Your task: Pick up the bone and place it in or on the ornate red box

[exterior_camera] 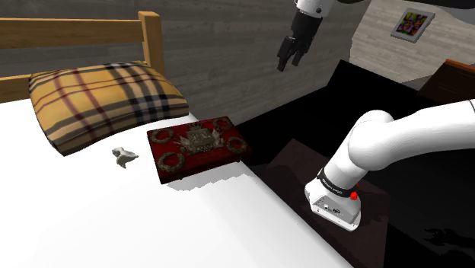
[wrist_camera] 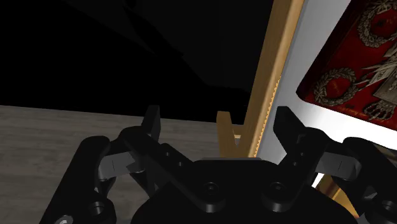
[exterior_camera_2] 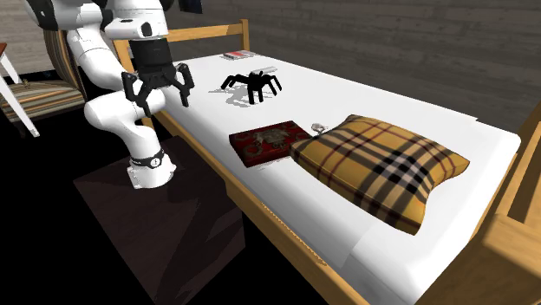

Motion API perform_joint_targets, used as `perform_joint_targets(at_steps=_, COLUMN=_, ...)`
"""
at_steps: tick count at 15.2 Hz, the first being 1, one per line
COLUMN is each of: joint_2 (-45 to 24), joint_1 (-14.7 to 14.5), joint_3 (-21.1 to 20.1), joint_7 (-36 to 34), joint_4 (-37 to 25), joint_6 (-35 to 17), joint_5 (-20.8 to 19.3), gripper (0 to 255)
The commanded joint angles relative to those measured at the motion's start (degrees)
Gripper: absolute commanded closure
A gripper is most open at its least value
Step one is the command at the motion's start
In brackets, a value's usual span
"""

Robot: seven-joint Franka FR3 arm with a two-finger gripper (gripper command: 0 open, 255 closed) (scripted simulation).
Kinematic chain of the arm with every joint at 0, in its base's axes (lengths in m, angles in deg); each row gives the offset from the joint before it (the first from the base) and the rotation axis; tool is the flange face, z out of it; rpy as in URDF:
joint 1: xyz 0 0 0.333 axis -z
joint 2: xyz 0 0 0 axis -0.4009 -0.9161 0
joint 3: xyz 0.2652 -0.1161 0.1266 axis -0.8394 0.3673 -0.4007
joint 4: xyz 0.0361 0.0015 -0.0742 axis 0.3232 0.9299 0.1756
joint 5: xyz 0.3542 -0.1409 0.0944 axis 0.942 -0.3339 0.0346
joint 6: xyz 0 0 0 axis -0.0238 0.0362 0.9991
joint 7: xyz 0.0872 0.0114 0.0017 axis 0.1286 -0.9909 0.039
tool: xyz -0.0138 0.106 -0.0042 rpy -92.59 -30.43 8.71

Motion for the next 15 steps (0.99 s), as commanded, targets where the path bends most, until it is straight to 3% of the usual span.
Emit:
perform_joint_targets(at_steps=1, joint_2=0.0, joint_1=0.0, joint_3=0.0, joint_7=0.0, joint_4=0.0, joint_6=0.0, joint_5=0.0, gripper=0)
perform_joint_targets(at_steps=15, joint_2=-19.3, joint_1=-5.0, joint_3=-15.4, joint_7=-17.1, joint_4=-7.7, joint_6=-7.9, joint_5=6.0, gripper=0)
